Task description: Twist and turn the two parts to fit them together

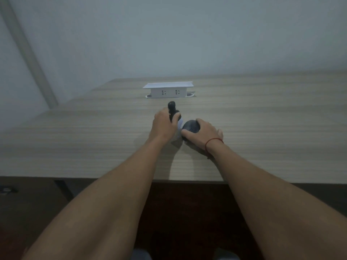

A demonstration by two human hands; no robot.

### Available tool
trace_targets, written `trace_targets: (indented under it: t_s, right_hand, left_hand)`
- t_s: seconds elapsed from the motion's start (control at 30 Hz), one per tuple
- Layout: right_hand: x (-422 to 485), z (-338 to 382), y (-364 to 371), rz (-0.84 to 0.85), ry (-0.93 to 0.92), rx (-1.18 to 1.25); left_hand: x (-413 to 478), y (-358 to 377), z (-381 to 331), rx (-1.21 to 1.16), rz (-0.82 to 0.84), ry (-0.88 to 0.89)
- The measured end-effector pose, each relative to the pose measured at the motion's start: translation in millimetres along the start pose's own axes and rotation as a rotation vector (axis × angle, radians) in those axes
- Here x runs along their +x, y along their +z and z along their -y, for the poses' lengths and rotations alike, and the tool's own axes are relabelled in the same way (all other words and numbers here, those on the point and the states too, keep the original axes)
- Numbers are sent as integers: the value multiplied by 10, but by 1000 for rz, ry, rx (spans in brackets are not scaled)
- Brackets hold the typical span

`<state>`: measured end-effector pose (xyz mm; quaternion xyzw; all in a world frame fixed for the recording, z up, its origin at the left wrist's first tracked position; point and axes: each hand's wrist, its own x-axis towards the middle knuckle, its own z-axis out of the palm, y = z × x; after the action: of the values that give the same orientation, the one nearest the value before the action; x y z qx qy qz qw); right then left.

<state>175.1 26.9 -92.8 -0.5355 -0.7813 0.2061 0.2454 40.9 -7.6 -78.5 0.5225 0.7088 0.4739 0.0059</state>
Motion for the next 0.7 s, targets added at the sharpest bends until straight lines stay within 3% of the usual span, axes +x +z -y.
trace_targets:
  t_s: [0.1, 0.2, 0.27, 0.33, 0.5, 0.63, 0.7]
  right_hand:
    - [18, 0, 21, 2, -1, -12]
    - [12, 14, 48, -32, 19, -14]
    - [15, 13, 30, -39, 29, -14]
    - [25, 12, 14, -34, 38, 1]
    - [-7, -16, -22, -57, 57, 154]
    - [-58, -2, -51, -30, 62, 172]
    - [-67, 24, -44, -56, 59, 190]
  left_hand:
    - [6, 47, -104, -62, 7, -34]
    - [49, 39, -84, 72, 112, -143]
    - [85, 24, -66, 112, 117, -91]
    - [45, 26, -86, -15, 57, -56]
    - [-79, 77, 65, -13, 91, -115]
    - [-50, 25, -84, -115, -21, -83]
    - [-40, 59, -115, -93, 48, -70]
